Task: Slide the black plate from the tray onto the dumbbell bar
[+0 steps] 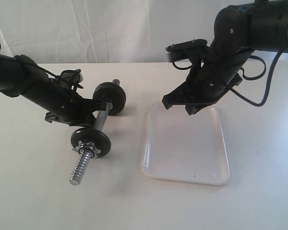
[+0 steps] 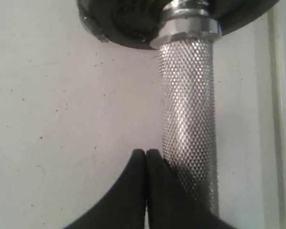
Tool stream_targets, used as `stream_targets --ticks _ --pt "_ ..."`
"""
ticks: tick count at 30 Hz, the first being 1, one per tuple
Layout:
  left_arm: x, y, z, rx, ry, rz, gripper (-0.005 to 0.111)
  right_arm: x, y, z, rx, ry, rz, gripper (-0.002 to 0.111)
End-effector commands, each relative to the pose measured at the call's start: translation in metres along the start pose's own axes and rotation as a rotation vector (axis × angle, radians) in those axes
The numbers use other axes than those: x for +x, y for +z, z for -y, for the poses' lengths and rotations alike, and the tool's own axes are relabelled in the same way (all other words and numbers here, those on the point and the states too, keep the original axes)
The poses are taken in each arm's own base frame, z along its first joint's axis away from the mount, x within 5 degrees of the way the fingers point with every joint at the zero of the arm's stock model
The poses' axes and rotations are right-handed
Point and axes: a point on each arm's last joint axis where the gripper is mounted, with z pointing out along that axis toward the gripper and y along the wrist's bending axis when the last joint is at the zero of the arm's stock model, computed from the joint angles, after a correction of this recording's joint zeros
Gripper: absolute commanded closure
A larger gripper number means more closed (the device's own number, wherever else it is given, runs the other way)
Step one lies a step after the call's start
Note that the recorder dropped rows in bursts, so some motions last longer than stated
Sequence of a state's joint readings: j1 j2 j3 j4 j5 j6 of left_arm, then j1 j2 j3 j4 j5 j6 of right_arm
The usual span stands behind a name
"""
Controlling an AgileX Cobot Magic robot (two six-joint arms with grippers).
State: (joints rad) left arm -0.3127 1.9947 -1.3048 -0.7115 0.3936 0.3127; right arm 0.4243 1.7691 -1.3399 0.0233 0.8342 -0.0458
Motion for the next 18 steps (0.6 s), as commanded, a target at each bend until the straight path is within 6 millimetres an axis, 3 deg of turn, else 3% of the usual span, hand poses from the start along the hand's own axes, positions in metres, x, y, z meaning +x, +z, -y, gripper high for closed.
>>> stream_targets --ticks 1,18 --pt "0.0015 -0.0033 0.0051 0.03 -0.02 -0.007 0.107 0.0004 -0.0031 0.002 0.001 0.007 0.009 0.108" --pt "-0.0003 -0.0037 0.0106 0.091 -0.023 0.012 0.107 0.0004 -0.0031 0.002 0.001 0.007 0.009 0.108"
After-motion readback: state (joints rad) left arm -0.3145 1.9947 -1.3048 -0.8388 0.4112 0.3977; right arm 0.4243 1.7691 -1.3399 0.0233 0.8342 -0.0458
